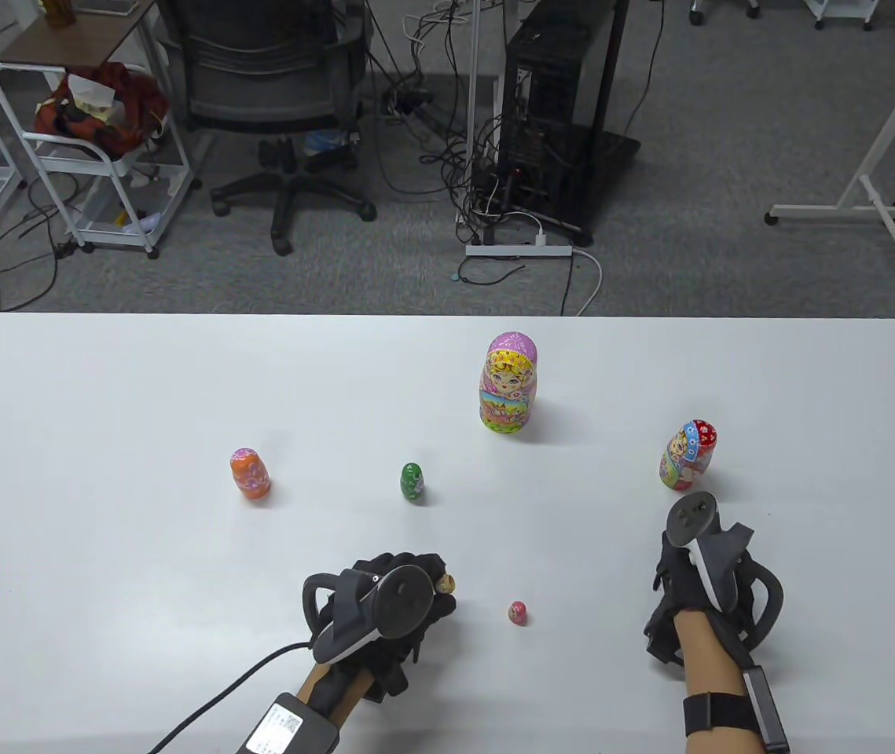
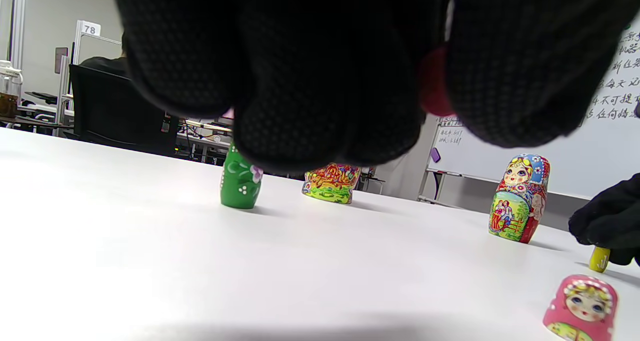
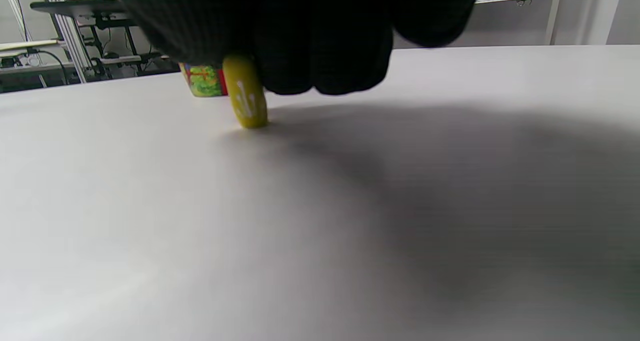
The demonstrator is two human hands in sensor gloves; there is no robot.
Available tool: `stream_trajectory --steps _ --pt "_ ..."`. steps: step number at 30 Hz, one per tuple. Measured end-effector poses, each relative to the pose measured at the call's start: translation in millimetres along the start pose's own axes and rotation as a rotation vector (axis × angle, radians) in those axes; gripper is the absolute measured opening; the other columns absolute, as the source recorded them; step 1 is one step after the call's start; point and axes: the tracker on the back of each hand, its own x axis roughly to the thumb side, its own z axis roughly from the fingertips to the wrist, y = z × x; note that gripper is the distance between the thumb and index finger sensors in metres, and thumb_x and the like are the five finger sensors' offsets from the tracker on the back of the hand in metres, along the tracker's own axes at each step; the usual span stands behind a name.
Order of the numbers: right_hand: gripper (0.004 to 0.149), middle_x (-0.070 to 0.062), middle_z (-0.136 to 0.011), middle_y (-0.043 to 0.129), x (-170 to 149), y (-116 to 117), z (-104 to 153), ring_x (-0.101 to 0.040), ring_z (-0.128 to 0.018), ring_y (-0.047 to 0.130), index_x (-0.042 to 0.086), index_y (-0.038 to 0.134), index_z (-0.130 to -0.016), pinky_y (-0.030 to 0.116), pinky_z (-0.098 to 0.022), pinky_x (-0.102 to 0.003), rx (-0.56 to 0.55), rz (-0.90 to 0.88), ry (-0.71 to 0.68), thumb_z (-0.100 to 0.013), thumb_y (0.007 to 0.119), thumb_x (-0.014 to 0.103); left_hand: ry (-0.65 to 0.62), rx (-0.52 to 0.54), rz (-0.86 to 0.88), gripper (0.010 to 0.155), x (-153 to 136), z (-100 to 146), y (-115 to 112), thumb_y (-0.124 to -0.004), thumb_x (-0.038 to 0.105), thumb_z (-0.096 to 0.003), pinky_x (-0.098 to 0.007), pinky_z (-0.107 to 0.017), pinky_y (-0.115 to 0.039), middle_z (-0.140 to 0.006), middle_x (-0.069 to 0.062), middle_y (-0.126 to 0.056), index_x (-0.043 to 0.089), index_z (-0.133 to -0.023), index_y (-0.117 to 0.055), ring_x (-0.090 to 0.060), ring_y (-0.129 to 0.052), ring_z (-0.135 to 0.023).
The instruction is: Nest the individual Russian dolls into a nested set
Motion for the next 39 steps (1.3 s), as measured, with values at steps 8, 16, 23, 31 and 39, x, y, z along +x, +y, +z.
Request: stream_trajectory --steps 8,16,23,31,39 --pt "0.037 0.002 -0.087 0.089 -1.0 -2.1 -0.9 -0.018 -0.068 0.093 0.032 0.077 -0.085 0.077 -0.06 -0.04 -0.001 -0.014 -0.002 -0.049 0.083 0.039 -0.002 -0.014 0.006 0.06 1.6 2.2 -0.6 -0.091 0.059 -0.0306 -0.039 -0.05 -0.089 -0.061 0.006 -0.105 0.024 -0.079 -0.088 -0.009 -0.105 -0.048" --pt "0.038 0.002 -0.087 0.089 14.2 -8.0 13.9 -0.018 -0.067 0.093 0.033 0.077 -0.082 0.078 -0.059 -0.04 0.027 -0.119 -0.178 -0.046 0.085 0.04 0.012 -0.012 0.043 0.06 -2.5 2.5 -1.2 -0.09 0.058 -0.0312 -0.039 -0.051 -0.088 -0.063 0.006 -0.104 0.024 -0.08 -0.087 -0.009 -0.105 -0.049" --pt "0.039 0.002 -0.086 0.088 69.1 -35.0 79.0 -0.018 -0.065 0.093 0.032 0.077 -0.081 0.079 -0.057 -0.04 0.047 -0.505 -0.756 -0.044 0.086 0.039 0.018 0.001 0.068 0.06 -4.3 3.1 0.6 -0.089 0.059 -0.0326 -0.039 -0.053 -0.087 -0.066 0.006 -0.103 0.026 -0.083 -0.085 -0.009 -0.104 -0.053" --pt "0.039 0.001 -0.086 0.087 88.4 -51.1 136.6 -0.019 -0.065 0.093 0.031 0.077 -0.08 0.079 -0.056 -0.041 -0.017 -0.596 -1.109 -0.043 0.087 0.038 -0.019 0.08 0.135 0.061 4.0 8.9 15.7 -0.087 0.059 -0.0339 -0.039 -0.055 -0.087 -0.069 0.007 -0.101 0.027 -0.085 -0.083 -0.008 -0.103 -0.055" --pt "0.038 0.002 -0.087 0.086 93.0 -48.8 148.7 -0.018 -0.066 0.092 0.033 0.077 -0.08 0.078 -0.057 -0.042 -0.01 -0.575 -1.19 -0.043 0.087 0.037 -0.049 0.083 0.162 0.06 10.2 11.6 18.1 -0.087 0.059 -0.0345 -0.039 -0.056 -0.086 -0.07 0.007 -0.101 0.027 -0.086 -0.082 -0.008 -0.103 -0.057"
